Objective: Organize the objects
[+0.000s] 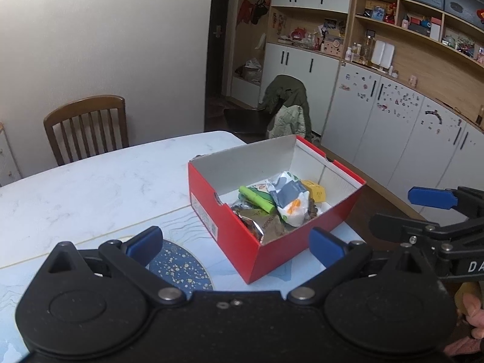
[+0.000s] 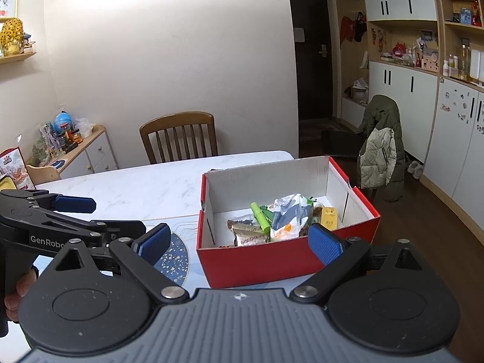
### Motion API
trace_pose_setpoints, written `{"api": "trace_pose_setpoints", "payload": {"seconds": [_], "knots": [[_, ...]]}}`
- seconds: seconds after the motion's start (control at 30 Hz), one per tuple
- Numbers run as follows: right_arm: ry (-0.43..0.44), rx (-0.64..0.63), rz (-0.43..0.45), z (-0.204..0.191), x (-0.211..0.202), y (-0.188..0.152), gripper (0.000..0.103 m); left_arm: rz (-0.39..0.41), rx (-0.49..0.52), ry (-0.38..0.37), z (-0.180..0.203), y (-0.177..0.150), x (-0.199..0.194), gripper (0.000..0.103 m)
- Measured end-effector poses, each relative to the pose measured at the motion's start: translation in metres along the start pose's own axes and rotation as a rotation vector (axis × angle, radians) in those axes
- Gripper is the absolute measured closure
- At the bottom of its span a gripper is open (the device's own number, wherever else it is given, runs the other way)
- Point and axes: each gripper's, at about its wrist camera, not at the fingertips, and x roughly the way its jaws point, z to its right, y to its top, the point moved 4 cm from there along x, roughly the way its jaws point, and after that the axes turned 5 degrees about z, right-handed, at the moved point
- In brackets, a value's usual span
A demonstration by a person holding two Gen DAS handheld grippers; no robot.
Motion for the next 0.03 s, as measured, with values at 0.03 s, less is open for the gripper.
{"api": "trace_pose_setpoints", "payload": {"seconds": [0.03], "knots": [[-0.003,0.002,0.000,-0.0020,-0.0019,-0.0009,0.005,0.002,0.004,0.000,-0.0005,-0.0006,-0.0023,0.000]]}}
